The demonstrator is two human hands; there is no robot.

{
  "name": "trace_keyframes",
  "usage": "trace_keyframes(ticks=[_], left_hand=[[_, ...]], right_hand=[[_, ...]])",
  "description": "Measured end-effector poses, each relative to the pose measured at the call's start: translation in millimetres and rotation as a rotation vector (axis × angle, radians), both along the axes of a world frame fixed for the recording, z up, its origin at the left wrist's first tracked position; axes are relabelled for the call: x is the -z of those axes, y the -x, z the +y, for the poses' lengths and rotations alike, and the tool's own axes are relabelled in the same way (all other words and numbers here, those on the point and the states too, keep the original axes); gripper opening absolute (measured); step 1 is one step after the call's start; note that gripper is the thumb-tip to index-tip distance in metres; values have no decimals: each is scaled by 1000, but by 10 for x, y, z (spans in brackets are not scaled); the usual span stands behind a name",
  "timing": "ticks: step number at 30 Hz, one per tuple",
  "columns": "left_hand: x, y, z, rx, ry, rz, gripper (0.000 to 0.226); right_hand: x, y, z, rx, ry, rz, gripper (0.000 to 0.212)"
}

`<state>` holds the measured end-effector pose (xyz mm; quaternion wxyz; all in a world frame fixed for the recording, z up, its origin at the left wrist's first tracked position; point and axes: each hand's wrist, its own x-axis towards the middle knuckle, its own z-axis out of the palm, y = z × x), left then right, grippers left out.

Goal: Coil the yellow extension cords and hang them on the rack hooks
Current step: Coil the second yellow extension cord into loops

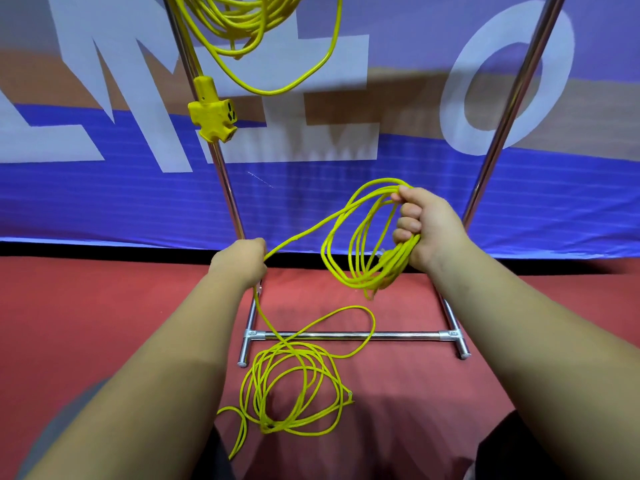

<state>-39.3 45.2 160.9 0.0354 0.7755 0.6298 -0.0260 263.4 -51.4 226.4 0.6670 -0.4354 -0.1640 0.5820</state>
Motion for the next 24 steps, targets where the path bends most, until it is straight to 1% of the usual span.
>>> trace_keyframes(ticks=[3, 5, 6, 8, 9, 11, 12, 15, 16, 19, 21, 24], left_hand=[[3, 76, 33, -76, 18, -13, 7], [34, 111, 53, -91, 74, -50, 9], [59, 122, 57, -96, 118, -95, 11], [112, 129, 62, -108, 181, -263, 19], [116, 119, 57, -111, 168, -364, 22], [62, 77, 61, -102, 87, -526, 20], [15, 46, 65, -93, 45, -578, 19], [-101, -37, 82, -119, -102, -695, 27], [-130, -57, 78, -118, -156, -720, 26], [-189, -97, 19, -42, -239, -725, 17], [-213, -115, -6, -8, -232, -696, 17], [-206, -140, -7, 48, -171, -581, 19]], right_hand=[[-22, -100, -15, 88, -28, 64, 24], [-12, -151, -10, 113, -21, 78, 23], [-7, -173, -9, 125, -21, 85, 23], [0, -224, -10, 155, -21, 87, 22], [4, -250, -8, 168, -14, 76, 22], [35, -293, 7, 172, 10, 42, 21], [56, -308, 19, 161, 23, 23, 20], [132, -317, 45, 115, 61, -66, 20], [150, -305, 49, 102, 72, -96, 20], [185, -252, 69, 66, 99, -143, 19], [203, -228, 86, 31, 111, -158, 19], [217, -190, 95, -20, 116, -188, 19]])
